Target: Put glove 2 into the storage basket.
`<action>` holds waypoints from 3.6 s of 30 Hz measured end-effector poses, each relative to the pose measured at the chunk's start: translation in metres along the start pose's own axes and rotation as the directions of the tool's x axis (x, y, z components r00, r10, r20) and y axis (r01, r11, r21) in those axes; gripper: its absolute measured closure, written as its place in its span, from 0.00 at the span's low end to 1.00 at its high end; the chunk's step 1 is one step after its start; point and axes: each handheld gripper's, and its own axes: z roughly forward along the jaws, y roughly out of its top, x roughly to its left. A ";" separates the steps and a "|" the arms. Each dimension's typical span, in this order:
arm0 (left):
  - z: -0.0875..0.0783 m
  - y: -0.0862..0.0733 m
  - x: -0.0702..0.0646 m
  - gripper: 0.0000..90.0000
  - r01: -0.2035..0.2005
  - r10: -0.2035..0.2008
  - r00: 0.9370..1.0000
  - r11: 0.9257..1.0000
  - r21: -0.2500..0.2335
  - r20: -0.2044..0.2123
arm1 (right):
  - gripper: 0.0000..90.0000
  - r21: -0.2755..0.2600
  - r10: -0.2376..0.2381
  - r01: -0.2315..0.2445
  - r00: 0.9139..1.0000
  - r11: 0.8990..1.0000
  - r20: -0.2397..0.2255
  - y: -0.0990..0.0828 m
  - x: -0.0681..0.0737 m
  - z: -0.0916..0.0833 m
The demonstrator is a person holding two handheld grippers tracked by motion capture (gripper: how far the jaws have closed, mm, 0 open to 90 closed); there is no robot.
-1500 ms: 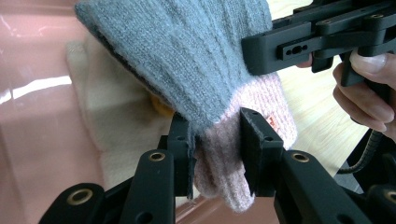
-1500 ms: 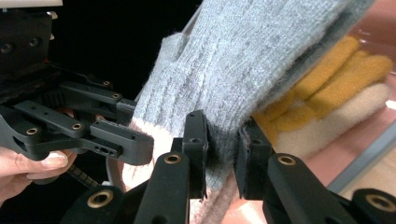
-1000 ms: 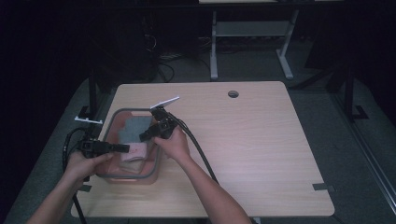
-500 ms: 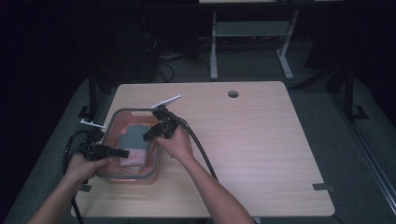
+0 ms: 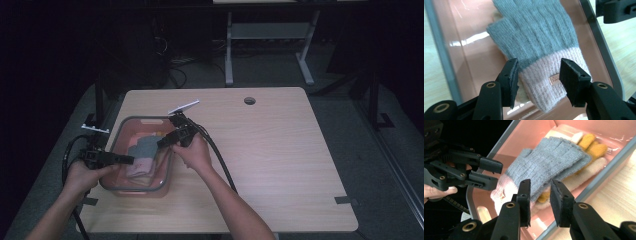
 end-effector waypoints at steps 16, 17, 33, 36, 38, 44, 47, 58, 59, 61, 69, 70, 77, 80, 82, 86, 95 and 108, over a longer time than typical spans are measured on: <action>-0.013 0.014 -0.022 0.55 -0.038 0.041 0.999 0.997 -0.061 0.036 | 0.70 -0.047 0.024 -0.024 1.000 0.999 -0.002 -0.008 -0.015 -0.033; -0.012 0.015 -0.024 0.55 -0.040 0.042 0.998 0.997 -0.063 0.039 | 0.69 -0.050 0.025 -0.025 1.000 0.998 0.001 -0.008 -0.017 -0.036; -0.003 0.025 -0.050 0.50 -0.075 0.083 0.993 0.992 -0.099 0.084 | 0.65 -0.106 0.060 -0.057 0.998 0.993 0.028 -0.024 -0.041 -0.076; 0.000 0.028 -0.057 0.49 -0.087 0.096 0.991 0.991 -0.101 0.093 | 0.64 -0.118 0.058 -0.054 0.998 0.992 0.034 -0.025 -0.044 -0.082; 0.001 0.029 -0.060 0.49 -0.092 0.102 0.990 0.991 -0.101 0.098 | 0.63 -0.122 0.057 -0.052 0.998 0.991 0.038 -0.026 -0.045 -0.085; 0.005 0.032 -0.070 0.48 -0.098 0.110 0.988 0.990 -0.106 0.112 | 0.62 -0.122 0.067 -0.061 0.997 0.991 0.045 -0.031 -0.050 -0.092; 0.007 0.034 -0.075 0.46 -0.114 0.126 0.985 0.988 -0.101 0.119 | 0.61 -0.132 0.068 -0.061 0.997 0.989 0.048 -0.033 -0.054 -0.094; 0.017 0.039 -0.096 0.43 -0.141 0.155 0.977 0.984 -0.106 0.146 | 0.59 -0.133 0.094 -0.085 0.994 0.987 0.061 -0.043 -0.063 -0.108; 0.017 0.039 -0.098 0.42 -0.140 0.155 0.977 0.984 -0.109 0.147 | 0.59 -0.138 0.093 -0.083 0.994 0.987 0.062 -0.044 -0.064 -0.110; 0.019 0.040 -0.101 0.42 -0.145 0.160 0.975 0.984 -0.107 0.152 | 0.59 -0.144 0.089 -0.079 0.994 0.987 0.065 -0.046 -0.067 -0.112; 0.028 0.042 -0.115 0.38 -0.166 0.181 0.971 0.980 -0.108 0.158 | 0.57 -0.155 0.110 -0.097 0.991 0.983 0.079 -0.056 -0.077 -0.125; 0.029 0.042 -0.117 0.37 -0.171 0.187 0.969 0.979 -0.107 0.161 | 0.57 -0.158 0.117 -0.104 0.990 0.982 0.079 -0.057 -0.077 -0.127; 0.036 0.043 -0.128 0.32 -0.180 0.196 0.966 0.978 -0.109 0.169 | 0.55 -0.179 0.142 -0.124 0.985 0.976 0.094 -0.065 -0.086 -0.138; 0.039 0.043 -0.133 0.31 -0.188 0.205 0.963 0.976 -0.110 0.177 | 0.54 -0.188 0.146 -0.126 0.984 0.974 0.101 -0.068 -0.090 -0.143; 0.042 0.043 -0.136 0.30 -0.190 0.208 0.961 0.976 -0.108 0.182 | 0.54 -0.189 0.154 -0.132 0.983 0.973 0.103 -0.070 -0.092 -0.145; 0.046 0.042 -0.143 0.29 -0.204 0.220 0.957 0.974 -0.102 0.187 | 0.53 -0.192 0.161 -0.139 0.981 0.972 0.108 -0.075 -0.097 -0.150; 0.056 0.040 -0.156 0.28 -0.218 0.235 0.950 0.971 -0.100 0.206 | 0.52 -0.206 0.178 -0.149 0.975 0.967 0.132 -0.087 -0.107 -0.164; 0.071 0.038 -0.172 0.27 -0.248 0.264 0.937 0.964 -0.096 0.231 | 0.51 -0.210 0.207 -0.175 0.967 0.962 0.146 -0.101 -0.120 -0.176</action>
